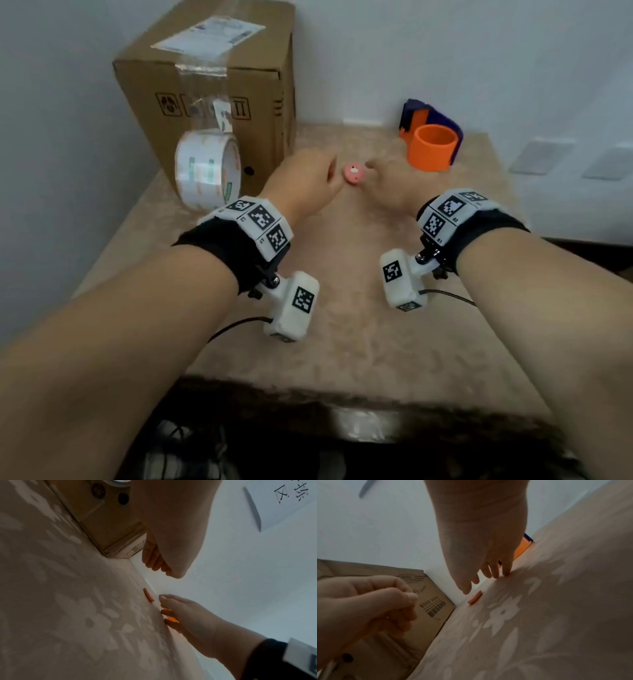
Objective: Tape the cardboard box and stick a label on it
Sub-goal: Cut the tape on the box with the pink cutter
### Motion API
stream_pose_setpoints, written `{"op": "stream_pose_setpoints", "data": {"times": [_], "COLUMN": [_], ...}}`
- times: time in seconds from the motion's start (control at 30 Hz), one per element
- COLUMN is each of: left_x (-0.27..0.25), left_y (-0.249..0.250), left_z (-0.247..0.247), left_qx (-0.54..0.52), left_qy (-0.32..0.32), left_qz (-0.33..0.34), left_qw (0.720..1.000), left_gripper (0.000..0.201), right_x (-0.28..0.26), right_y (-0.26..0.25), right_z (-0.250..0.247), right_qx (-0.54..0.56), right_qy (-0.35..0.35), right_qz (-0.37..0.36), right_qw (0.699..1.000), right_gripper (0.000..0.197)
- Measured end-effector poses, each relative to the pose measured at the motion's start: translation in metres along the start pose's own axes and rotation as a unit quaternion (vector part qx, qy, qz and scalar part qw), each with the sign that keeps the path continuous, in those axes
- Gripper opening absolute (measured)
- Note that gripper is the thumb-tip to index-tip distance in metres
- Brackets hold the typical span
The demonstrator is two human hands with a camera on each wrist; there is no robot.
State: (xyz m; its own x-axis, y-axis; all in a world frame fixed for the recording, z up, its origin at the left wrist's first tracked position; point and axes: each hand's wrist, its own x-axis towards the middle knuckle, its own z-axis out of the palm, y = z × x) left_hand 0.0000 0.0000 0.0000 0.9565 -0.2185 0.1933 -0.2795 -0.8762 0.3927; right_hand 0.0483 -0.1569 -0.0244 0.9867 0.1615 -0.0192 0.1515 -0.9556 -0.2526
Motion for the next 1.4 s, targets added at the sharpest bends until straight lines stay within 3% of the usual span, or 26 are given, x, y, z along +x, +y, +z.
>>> {"op": "stream_pose_setpoints", "data": {"times": [0.07, 0.17, 0.37, 0.43, 0.53, 0.67, 0.83, 0.93, 1.03, 1.17, 1.27, 1.4], "left_x": [0.001, -0.003, -0.017, -0.023, -0.033, -0.049, -0.068, -0.071, -0.073, -0.074, -0.068, -0.063], "left_y": [-0.006, -0.012, -0.013, -0.010, -0.006, -0.007, -0.021, -0.041, -0.071, -0.099, -0.103, -0.093], "left_z": [0.001, 0.001, -0.007, -0.012, -0.026, -0.051, -0.077, -0.086, -0.089, -0.088, -0.085, -0.077], "left_qx": [-0.004, -0.001, -0.004, -0.009, -0.014, -0.003, 0.042, 0.032, -0.013, -0.166, -0.342, -0.332], "left_qy": [0.004, 0.000, 0.025, 0.042, 0.083, 0.138, 0.221, 0.285, 0.321, 0.257, 0.208, 0.187], "left_qz": [-0.004, -0.012, -0.010, -0.003, 0.011, 0.065, 0.102, 0.062, -0.041, -0.168, -0.179, -0.190], "left_qw": [1.000, 1.000, 1.000, 0.999, 0.996, 0.988, 0.969, 0.956, 0.946, 0.937, 0.899, 0.905], "left_gripper": [0.015, 0.015, 0.013, 0.013, 0.013, 0.014, 0.013, 0.014, 0.021, 0.037, 0.033, 0.034], "right_x": [0.001, 0.005, -0.011, -0.019, -0.033, -0.055, -0.074, -0.070, -0.063, -0.051, -0.045, -0.035], "right_y": [-0.011, -0.026, -0.029, -0.031, -0.039, -0.051, -0.076, -0.094, -0.114, -0.138, -0.152, -0.155], "right_z": [0.001, 0.005, 0.003, 0.005, 0.007, -0.007, -0.040, -0.053, -0.058, -0.055, -0.055, -0.055], "right_qx": [0.024, 0.081, 0.065, 0.106, 0.191, 0.184, 0.196, 0.197, 0.189, 0.178, 0.139, 0.131], "right_qy": [-0.012, -0.072, -0.017, 0.000, 0.013, 0.007, 0.078, 0.113, 0.105, 0.109, 0.116, 0.131], "right_qz": [-0.034, -0.026, -0.027, -0.030, -0.011, -0.034, -0.081, -0.118, -0.136, -0.173, -0.198, -0.211], "right_qw": [0.999, 0.994, 0.997, 0.994, 0.981, 0.982, 0.974, 0.967, 0.967, 0.963, 0.963, 0.960], "right_gripper": [0.043, 0.036, 0.026, 0.026, 0.034, 0.030, 0.026, 0.022, 0.021, 0.022, 0.023, 0.019]}}
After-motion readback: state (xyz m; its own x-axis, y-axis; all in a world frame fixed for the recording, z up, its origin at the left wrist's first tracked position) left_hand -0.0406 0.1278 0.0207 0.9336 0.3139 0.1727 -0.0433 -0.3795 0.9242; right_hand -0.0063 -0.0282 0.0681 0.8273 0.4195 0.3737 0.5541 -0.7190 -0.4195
